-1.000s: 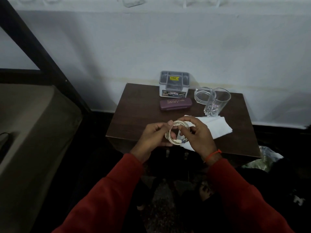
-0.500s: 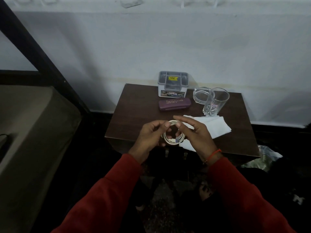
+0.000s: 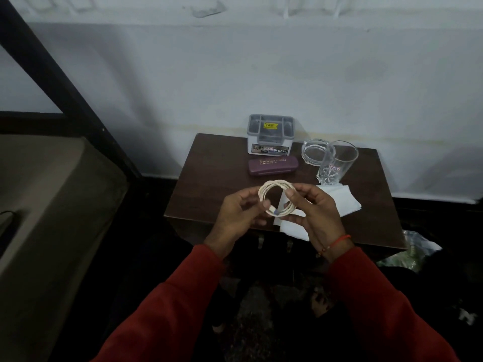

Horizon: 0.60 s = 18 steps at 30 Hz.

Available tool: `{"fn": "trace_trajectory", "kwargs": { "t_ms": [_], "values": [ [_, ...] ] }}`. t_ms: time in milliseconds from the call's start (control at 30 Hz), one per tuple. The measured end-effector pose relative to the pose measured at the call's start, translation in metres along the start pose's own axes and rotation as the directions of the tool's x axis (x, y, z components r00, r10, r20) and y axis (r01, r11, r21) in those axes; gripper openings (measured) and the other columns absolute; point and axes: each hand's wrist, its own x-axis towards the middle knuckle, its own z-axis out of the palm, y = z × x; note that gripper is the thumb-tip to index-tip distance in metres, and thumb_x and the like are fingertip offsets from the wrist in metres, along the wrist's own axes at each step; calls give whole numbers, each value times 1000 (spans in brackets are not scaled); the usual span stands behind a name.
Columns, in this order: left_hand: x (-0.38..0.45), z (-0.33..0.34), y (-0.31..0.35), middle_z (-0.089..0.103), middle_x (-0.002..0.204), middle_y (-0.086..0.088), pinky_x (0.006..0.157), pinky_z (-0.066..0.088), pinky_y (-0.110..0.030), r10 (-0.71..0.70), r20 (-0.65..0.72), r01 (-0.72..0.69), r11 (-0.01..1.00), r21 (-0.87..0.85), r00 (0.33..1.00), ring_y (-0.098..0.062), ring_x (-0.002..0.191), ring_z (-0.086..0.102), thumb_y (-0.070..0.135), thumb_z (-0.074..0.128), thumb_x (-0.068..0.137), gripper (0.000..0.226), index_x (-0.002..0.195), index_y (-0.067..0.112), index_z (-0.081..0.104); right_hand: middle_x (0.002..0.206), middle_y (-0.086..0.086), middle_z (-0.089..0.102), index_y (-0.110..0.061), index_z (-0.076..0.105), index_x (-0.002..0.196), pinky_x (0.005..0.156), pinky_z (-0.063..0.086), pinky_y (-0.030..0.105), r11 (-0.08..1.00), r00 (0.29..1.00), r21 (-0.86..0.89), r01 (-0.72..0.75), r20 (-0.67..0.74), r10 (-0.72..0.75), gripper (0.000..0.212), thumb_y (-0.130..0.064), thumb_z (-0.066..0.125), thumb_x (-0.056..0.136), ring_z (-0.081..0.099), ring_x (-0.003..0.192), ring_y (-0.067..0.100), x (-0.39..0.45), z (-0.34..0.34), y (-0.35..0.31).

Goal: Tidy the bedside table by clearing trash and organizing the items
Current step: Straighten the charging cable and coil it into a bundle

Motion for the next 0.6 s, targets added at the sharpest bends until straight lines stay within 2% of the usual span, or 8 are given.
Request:
{"fn": "trace_trajectory", "kwargs": {
  "t_ms": [100, 167, 233, 367, 467, 600],
  "values": [
    [3, -1, -1, 80, 92, -1, 61, 62, -26, 30, -26, -30, 999, -26, 999, -14, 76, 76, 1, 73, 90, 29, 113, 18, 74, 124, 33, 59, 1, 67, 110, 70, 61, 42, 999, 1000, 24, -20, 15, 20, 29, -12, 75, 85, 72, 90, 24, 1, 2, 2],
    [7, -5, 0, 80, 89, -1, 61, 62, -26, 38, -80, -41, 999, -35, 996, -14, 74, 76, 1, 73, 90, 29, 118, 10, 73, 113, 31, 61, -4, 69, 104, 68, 61, 39, 999, 1000, 42, -20, 24, 19, 21, -15, 73, 86, 72, 86, 25, 3, 3, 3],
    [13, -12, 4, 80, 88, -2, 62, 63, -28, 40, -164, -49, 998, -51, 986, -13, 72, 75, 2, 73, 90, 31, 121, 7, 72, 103, 21, 64, -6, 69, 104, 67, 61, 38, 997, 1000, 70, -27, -2, 27, 18, -19, 69, 91, 68, 82, 27, 6, 3, 2],
    [40, -33, 21, 77, 105, -14, 73, 65, -33, 40, -308, -85, 987, -135, 950, -23, 85, 74, 1, 69, 93, 30, 122, 8, 71, 98, 13, 69, -4, 68, 109, 71, 61, 38, 999, 998, 23, -28, -54, 29, 27, -27, 64, 95, 67, 81, 25, 12, -2, 0],
    [74, -46, 30, 73, 108, -23, 82, 62, -37, 20, -364, -93, 978, -185, 931, -26, 85, 71, 2, 65, 96, 31, 127, 1, 66, 95, 11, 70, -5, 70, 107, 65, 60, 32, 1000, 998, -22, -15, -60, 14, 27, -28, 61, 96, 68, 75, 22, 16, -6, -4],
    [117, -54, 29, 69, 107, -22, 89, 57, -41, -1, -413, -81, 980, -183, 911, -23, 83, 69, 1, 61, 98, 35, 133, -4, 59, 91, 10, 71, -6, 71, 103, 62, 58, 29, 996, 997, -84, 5, -76, -11, 25, -27, 59, 98, 67, 73, 20, 21, -12, -7]
  ]
}}
